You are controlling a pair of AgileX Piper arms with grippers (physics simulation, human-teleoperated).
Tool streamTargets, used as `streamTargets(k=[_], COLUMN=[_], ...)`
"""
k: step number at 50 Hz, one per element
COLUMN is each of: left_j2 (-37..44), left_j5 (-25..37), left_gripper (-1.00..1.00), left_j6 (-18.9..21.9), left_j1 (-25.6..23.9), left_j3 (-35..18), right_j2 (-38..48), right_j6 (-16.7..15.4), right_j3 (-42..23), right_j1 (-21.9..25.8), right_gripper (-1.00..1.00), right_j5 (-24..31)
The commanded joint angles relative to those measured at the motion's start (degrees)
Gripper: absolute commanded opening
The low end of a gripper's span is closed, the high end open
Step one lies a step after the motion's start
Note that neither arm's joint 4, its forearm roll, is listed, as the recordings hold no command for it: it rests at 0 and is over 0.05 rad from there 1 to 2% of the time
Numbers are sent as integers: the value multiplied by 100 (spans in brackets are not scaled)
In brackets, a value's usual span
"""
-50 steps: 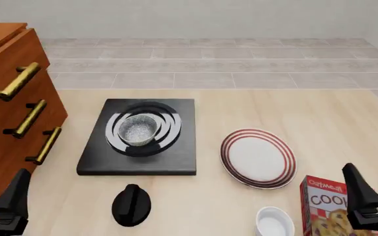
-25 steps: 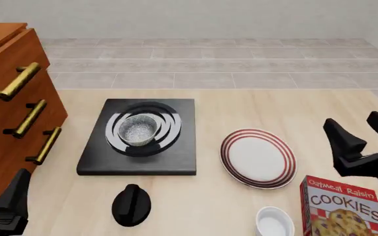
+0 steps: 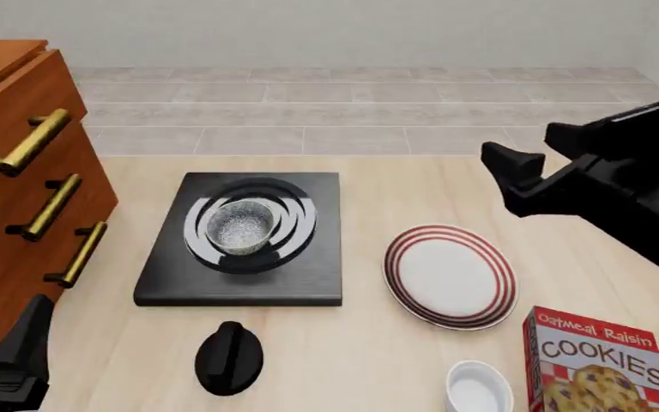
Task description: Pick the akita bowl on the stove and place it on the plate.
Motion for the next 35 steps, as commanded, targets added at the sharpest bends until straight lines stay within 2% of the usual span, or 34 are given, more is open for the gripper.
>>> streamTargets(k=[1, 3, 5, 6, 10, 11, 12, 13, 20, 21, 23, 24, 25, 27, 28, 35], left_j2=[0, 0, 0, 0, 0, 0, 0, 0, 0, 0, 0, 0, 0, 0, 0, 0], left_j5=[0, 0, 0, 0, 0, 0, 0, 0, 0, 0, 0, 0, 0, 0, 0, 0], left_gripper=[100, 100, 100, 100, 100, 100, 100, 100, 100, 100, 100, 100, 100, 100, 100, 100], left_j6=[0, 0, 0, 0, 0, 0, 0, 0, 0, 0, 0, 0, 0, 0, 0, 0], left_j1=[0, 0, 0, 0, 0, 0, 0, 0, 0, 0, 0, 0, 0, 0, 0, 0], left_j3=[0, 0, 0, 0, 0, 0, 0, 0, 0, 0, 0, 0, 0, 0, 0, 0], right_j2=[908, 1056, 1148, 1281, 1434, 1481, 1531, 1576, 1843, 1914, 2019, 2125, 2217, 2343, 2432, 2875], right_j6=[40, 133, 17, 144, 134, 342, 380, 256, 319, 506, 450, 556, 405, 544, 416, 518], right_j3=[-922, -1048, -1116, -1296, -1458, -1557, -1618, -1690, -1986, -2034, -2140, -2206, -2257, -2359, -2406, -2827], right_j1=[390, 478, 478, 499, 539, 591, 578, 578, 641, 683, 668, 682, 626, 616, 523, 569], right_gripper=[100, 100, 100, 100, 100, 100, 100, 100, 100, 100, 100, 100, 100, 100, 100, 100], right_j5=[422, 515, 554, 652, 755, 820, 863, 884, 1036, 1085, 1109, 1171, 1165, 1216, 1231, 1442])
